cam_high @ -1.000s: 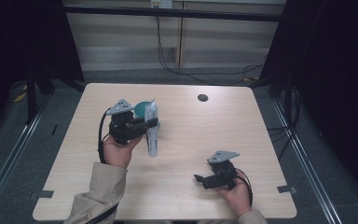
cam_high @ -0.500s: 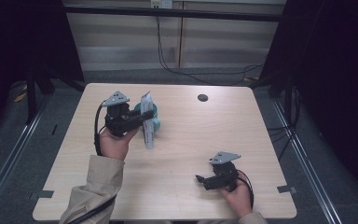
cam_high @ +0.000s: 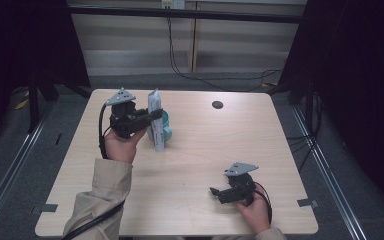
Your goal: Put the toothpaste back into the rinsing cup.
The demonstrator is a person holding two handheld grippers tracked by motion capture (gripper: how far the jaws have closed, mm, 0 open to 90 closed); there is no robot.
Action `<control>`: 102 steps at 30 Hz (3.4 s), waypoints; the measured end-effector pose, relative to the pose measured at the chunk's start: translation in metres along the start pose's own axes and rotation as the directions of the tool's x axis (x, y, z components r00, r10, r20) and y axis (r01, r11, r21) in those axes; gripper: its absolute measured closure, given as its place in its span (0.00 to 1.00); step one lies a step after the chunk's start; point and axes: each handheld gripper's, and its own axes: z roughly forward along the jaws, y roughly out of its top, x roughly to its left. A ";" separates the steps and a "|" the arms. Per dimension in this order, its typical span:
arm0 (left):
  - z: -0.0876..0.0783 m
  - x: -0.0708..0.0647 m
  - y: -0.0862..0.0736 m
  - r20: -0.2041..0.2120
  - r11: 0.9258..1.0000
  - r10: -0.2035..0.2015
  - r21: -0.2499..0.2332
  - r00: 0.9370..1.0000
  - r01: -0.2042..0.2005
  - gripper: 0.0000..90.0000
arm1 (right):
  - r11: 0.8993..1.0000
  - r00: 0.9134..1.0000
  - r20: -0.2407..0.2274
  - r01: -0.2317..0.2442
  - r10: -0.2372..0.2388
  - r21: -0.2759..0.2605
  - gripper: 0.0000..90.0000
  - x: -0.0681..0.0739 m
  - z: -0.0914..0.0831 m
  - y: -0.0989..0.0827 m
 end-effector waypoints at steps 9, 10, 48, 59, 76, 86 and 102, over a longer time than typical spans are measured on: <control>0.005 0.004 0.010 -0.007 1.000 -0.003 -0.008 1.000 0.003 0.85 | 1.000 1.000 0.001 0.000 0.000 -0.001 0.15 0.000 0.000 0.000; 0.006 0.005 0.010 -0.007 1.000 -0.006 -0.010 1.000 0.006 0.85 | 1.000 1.000 0.001 0.000 0.000 -0.001 0.15 0.000 0.000 0.000; 0.027 0.034 0.030 -0.075 0.998 -0.036 -0.051 0.997 0.032 0.85 | 1.000 1.000 0.002 -0.003 0.003 -0.002 0.15 0.000 0.000 0.000; 0.036 0.043 0.033 -0.081 0.998 -0.044 -0.054 0.996 0.039 0.85 | 1.000 1.000 0.002 -0.001 0.001 -0.004 0.15 0.000 0.000 0.000; 0.046 0.056 0.035 -0.090 0.998 -0.028 -0.053 0.996 0.023 0.85 | 1.000 1.000 0.002 0.000 0.000 -0.005 0.16 -0.001 0.000 0.000; 0.052 0.065 0.031 -0.118 0.999 -0.009 -0.047 0.993 0.004 0.85 | 1.000 1.000 0.001 0.000 0.000 -0.005 0.16 -0.001 0.000 0.000; 0.070 0.065 0.005 -0.183 0.998 0.048 -0.018 0.982 -0.052 0.84 | 1.000 1.000 0.000 -0.003 0.003 -0.003 0.16 0.000 0.000 0.000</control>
